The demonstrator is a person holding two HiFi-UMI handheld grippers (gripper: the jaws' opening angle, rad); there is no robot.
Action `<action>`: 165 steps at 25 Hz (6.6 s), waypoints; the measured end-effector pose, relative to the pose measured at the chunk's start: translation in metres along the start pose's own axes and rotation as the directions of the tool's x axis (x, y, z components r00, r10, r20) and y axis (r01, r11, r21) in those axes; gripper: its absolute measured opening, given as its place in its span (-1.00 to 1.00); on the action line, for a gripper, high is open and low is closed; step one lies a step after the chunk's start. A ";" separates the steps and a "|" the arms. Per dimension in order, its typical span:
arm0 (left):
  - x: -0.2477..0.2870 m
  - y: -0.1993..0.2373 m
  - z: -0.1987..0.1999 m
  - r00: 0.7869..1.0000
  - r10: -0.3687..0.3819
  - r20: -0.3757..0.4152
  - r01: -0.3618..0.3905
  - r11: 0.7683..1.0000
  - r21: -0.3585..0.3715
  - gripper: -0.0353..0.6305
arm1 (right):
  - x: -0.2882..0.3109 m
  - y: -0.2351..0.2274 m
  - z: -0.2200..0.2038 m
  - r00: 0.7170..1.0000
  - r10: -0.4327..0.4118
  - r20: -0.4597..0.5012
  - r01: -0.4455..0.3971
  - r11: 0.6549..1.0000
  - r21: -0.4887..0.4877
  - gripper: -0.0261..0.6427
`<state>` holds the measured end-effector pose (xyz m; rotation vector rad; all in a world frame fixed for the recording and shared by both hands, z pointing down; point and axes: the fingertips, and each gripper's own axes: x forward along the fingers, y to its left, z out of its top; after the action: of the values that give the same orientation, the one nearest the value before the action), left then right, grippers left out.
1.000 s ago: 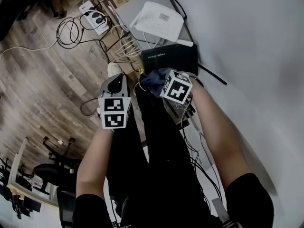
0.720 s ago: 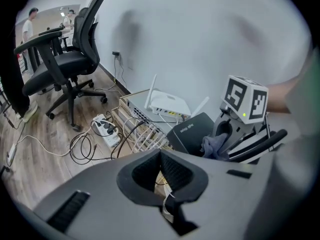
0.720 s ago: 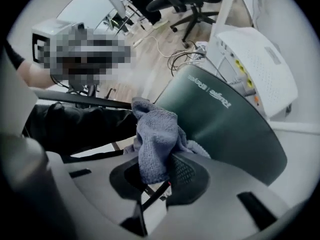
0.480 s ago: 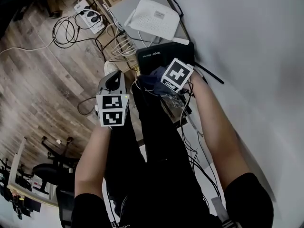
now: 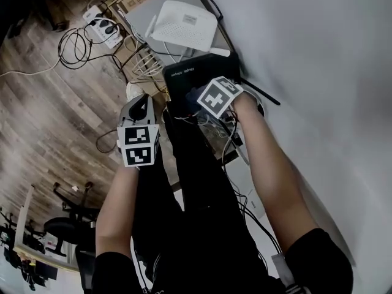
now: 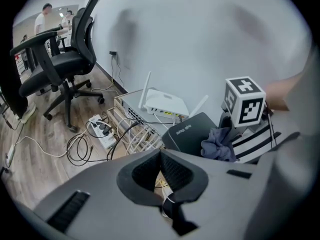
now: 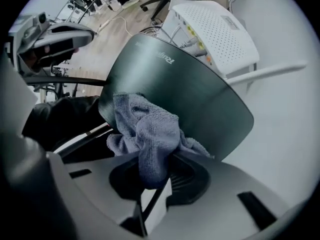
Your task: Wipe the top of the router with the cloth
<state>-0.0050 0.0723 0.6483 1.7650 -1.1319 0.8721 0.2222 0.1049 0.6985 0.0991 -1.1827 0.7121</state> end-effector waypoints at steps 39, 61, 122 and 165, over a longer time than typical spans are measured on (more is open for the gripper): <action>0.017 0.004 0.005 1.000 0.024 0.020 -0.024 0.999 0.024 -0.89 | -0.043 -0.120 0.015 0.821 -0.548 0.160 0.512 0.831 0.218 -0.78; 0.020 0.007 -0.006 1.000 0.018 0.008 -0.018 1.000 0.001 -0.88 | -0.048 -0.096 0.039 0.799 -0.512 0.315 0.402 0.845 0.354 -0.78; 0.009 0.029 0.003 0.999 0.022 0.050 -0.017 0.996 -0.083 -0.88 | -0.042 0.021 0.091 0.876 -0.115 0.468 0.054 0.989 0.141 -0.76; 0.027 0.021 0.008 1.000 -0.024 0.019 0.026 0.996 -0.080 -0.88 | -0.010 -0.030 0.002 0.961 -0.264 0.078 0.224 0.915 0.335 -0.77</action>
<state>-0.0143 0.0505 0.6740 1.7207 -1.1388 0.7859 0.2357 0.0760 0.6996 0.5645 -1.1356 0.6789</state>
